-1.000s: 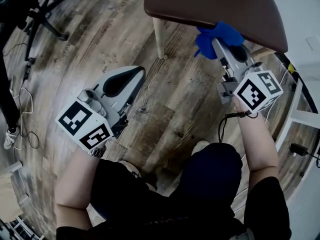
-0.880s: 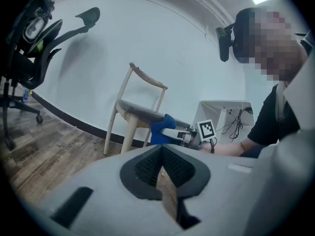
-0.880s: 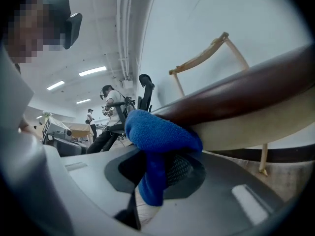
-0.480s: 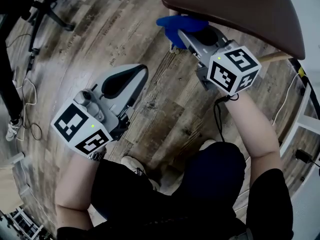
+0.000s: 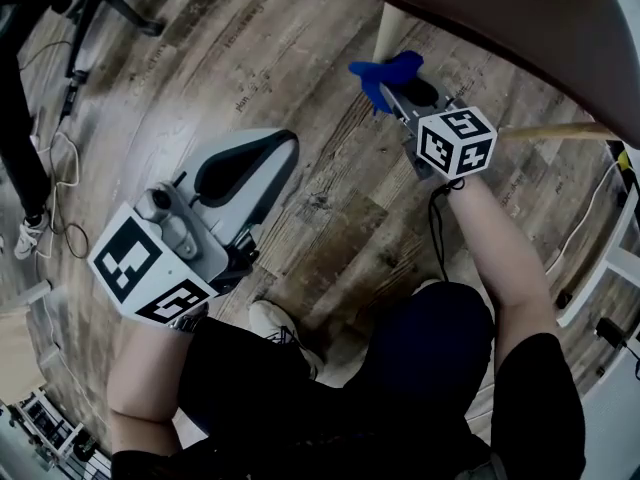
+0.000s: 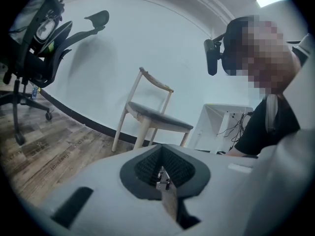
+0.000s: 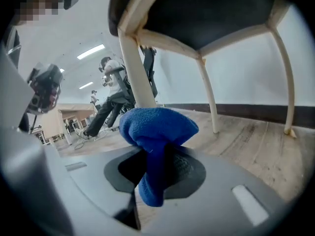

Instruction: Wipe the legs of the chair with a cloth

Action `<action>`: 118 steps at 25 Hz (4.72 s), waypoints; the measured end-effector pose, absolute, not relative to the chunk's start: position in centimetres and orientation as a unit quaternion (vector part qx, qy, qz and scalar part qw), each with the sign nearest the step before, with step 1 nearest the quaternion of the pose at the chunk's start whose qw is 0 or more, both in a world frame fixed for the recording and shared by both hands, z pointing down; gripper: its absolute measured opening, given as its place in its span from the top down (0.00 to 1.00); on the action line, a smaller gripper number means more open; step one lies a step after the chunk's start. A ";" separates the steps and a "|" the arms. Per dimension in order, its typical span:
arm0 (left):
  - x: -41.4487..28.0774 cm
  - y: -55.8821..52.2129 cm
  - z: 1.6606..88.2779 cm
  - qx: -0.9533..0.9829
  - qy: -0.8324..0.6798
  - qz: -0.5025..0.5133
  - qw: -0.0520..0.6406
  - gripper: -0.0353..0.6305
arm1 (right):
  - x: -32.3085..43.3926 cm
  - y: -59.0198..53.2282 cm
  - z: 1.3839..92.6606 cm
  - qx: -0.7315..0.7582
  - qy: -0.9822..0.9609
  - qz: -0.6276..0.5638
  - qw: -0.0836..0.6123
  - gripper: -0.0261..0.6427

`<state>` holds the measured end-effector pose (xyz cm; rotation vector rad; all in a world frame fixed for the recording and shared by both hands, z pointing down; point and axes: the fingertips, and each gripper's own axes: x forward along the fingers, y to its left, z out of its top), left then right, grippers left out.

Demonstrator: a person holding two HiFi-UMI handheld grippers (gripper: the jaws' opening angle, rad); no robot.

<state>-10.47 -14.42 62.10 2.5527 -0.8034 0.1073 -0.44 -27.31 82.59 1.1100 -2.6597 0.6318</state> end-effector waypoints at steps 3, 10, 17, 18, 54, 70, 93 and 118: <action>-11.1 -14.3 62.5 0.925 -0.299 0.044 0.233 0.94 | -0.4 -27.2 89.2 0.374 -0.881 0.244 0.155 0.83; -12.6 -14.2 62.8 0.919 -0.311 0.048 0.236 0.94 | -0.6 -26.8 98.3 0.380 -0.840 0.279 0.269 0.83; -13.0 -14.4 61.4 0.922 -0.309 0.025 0.232 0.94 | -0.2 -26.3 95.6 0.387 -0.841 0.284 0.250 0.83; -12.8 -14.3 61.1 0.921 -0.312 0.022 0.232 0.94 | -0.1 -25.9 93.9 0.387 -0.844 0.284 0.238 0.83; -1.5 5.9 3.5 0.870 -0.386 0.025 0.307 0.94 | 10.5 1.7 2.6 0.300 -0.901 0.312 -0.008 0.83; -5.9 16.5 -1.1 0.901 -0.309 0.011 0.305 0.94 | 7.0 16.2 -2.1 0.378 -0.863 0.330 -0.053 0.83; -10.5 29.3 -0.6 0.931 -0.199 0.020 0.304 0.94 | -0.8 31.3 -2.5 0.428 -0.846 0.310 -0.067 0.83; -10.6 28.0 -0.8 0.932 -0.204 0.020 0.300 0.94 | -1.8 29.9 -2.4 0.411 -0.856 0.310 -0.043 0.83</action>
